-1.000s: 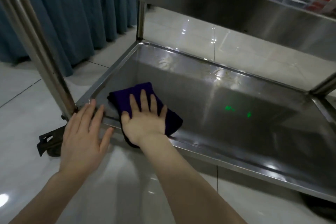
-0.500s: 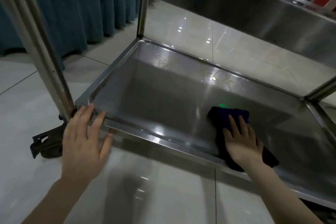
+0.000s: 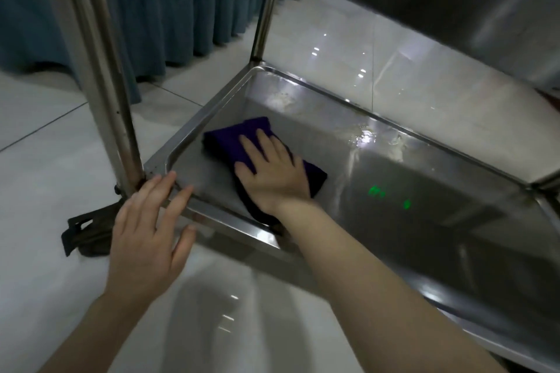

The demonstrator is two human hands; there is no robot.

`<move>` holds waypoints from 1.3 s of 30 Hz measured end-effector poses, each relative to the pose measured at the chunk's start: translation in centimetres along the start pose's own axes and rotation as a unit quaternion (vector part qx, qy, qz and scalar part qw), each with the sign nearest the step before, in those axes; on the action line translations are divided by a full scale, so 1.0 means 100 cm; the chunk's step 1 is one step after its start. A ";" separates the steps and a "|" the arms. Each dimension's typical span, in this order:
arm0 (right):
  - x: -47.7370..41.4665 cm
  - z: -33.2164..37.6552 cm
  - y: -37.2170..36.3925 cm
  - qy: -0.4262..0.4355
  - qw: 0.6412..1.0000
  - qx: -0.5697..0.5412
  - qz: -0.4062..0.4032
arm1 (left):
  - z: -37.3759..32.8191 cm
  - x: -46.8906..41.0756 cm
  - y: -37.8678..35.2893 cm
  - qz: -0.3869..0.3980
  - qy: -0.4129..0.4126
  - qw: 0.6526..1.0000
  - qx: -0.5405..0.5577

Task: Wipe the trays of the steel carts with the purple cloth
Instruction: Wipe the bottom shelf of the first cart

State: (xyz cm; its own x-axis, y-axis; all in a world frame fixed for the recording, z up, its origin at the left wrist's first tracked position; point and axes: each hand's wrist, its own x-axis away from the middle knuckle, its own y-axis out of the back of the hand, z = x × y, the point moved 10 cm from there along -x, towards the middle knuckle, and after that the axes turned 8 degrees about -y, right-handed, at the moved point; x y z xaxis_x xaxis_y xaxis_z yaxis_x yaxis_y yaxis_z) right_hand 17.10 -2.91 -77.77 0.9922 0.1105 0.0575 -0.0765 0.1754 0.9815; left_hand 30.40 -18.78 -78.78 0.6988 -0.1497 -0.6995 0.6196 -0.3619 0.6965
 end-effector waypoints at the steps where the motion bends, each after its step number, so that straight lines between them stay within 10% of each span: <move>1: 0.007 -0.028 0.008 -0.028 0.999 0.001 -0.014 | 0.000 0.000 0.000 -0.009 0.002 1.000 0.004; 6: 0.074 -0.177 0.038 -0.210 0.976 0.041 -0.034 | 0.001 0.001 0.001 -0.031 0.002 0.999 0.014; 11: 0.073 -0.178 0.039 -0.281 0.959 -0.002 -0.032 | 0.003 -0.001 0.003 -0.043 0.028 0.998 0.040; 22: -0.077 0.047 -0.009 -0.002 1.000 -0.012 0.007 | 0.005 0.007 0.012 -0.018 0.029 0.995 0.092; 39: 0.085 0.066 -0.003 0.159 0.986 0.000 0.054 | 0.013 0.006 0.047 -0.069 0.090 0.978 0.172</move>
State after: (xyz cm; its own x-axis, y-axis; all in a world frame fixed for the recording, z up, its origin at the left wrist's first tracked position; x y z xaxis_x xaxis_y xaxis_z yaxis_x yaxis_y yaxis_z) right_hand 26.21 -8.47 -76.34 0.8974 0.4294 0.1009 -0.1796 0.1466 0.9728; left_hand 33.27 -21.77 -76.19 0.6882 0.0764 -0.7215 0.5771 -0.6603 0.4806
